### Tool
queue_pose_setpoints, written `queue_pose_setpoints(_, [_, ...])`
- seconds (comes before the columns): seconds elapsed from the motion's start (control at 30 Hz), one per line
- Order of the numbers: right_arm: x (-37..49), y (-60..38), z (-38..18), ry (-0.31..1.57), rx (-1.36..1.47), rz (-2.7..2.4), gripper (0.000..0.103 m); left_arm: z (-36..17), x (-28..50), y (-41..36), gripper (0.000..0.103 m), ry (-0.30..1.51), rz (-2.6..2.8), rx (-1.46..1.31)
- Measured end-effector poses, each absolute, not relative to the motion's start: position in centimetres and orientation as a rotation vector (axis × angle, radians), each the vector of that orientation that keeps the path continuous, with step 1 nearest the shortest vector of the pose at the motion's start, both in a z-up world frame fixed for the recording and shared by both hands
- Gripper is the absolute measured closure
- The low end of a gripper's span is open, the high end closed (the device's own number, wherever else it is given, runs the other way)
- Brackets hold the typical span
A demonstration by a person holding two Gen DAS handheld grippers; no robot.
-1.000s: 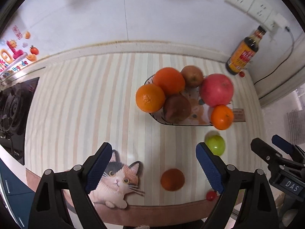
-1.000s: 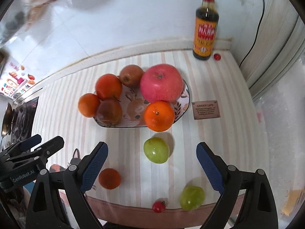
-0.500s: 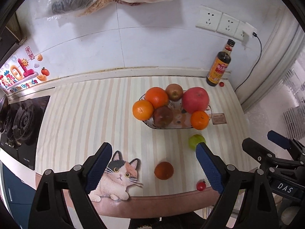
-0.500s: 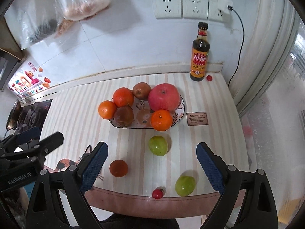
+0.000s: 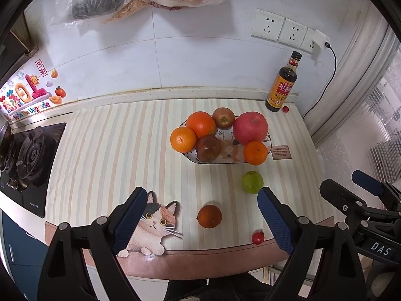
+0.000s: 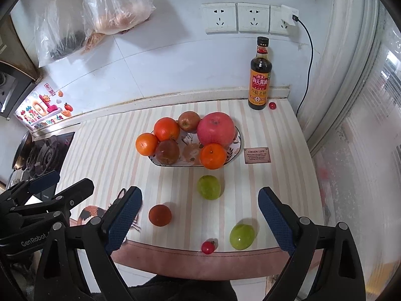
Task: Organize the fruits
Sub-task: 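Lift both tools back from the plate toward the loose fruits, then grasp the dark tangerine with the left tool while the right tool grasps a green apple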
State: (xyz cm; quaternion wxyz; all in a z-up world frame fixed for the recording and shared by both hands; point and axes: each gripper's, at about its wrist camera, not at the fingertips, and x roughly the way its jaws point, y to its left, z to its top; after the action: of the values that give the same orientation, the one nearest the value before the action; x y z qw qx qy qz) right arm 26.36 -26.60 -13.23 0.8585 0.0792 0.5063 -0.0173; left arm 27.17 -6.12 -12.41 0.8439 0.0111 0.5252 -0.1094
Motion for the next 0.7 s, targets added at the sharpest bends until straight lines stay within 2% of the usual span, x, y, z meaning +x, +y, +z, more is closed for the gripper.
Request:
queue_pose_setpoints(0.1, [26.6,-27.1,-13.8,1.077,0.195,-0.034,0.003,-12.9,27.5,-6.3,0.013,1.125,-0.231,0.017])
queue_pose_setpoints(0.17, [26.8,-27.9,-14.6,1.091,0.229,-0.029,0.002,-13.9,28.1,-6.4,0.000,1.160,-0.227,0.016])
queue_pose_setpoints(0.33, [27.6,-30.9,-19.5,1.200,0.318,-0.056,0.002,-18.2,29.8,-6.8,0.000,1.249,-0.189,0.032])
queue_pose_setpoints(0.57, [27.5,-34.9,-29.9,1.422,0.382,-0.142,0.002,-27.2,30.7,-8.5,0.000,1.465,-0.181,0.093])
queue_pose_setpoints(0.7, [26.6,-36.0,-34.4,1.508,0.423,-0.158,0.009,-31.2,30.7,-9.4,0.000,1.565,-0.182,0.098])
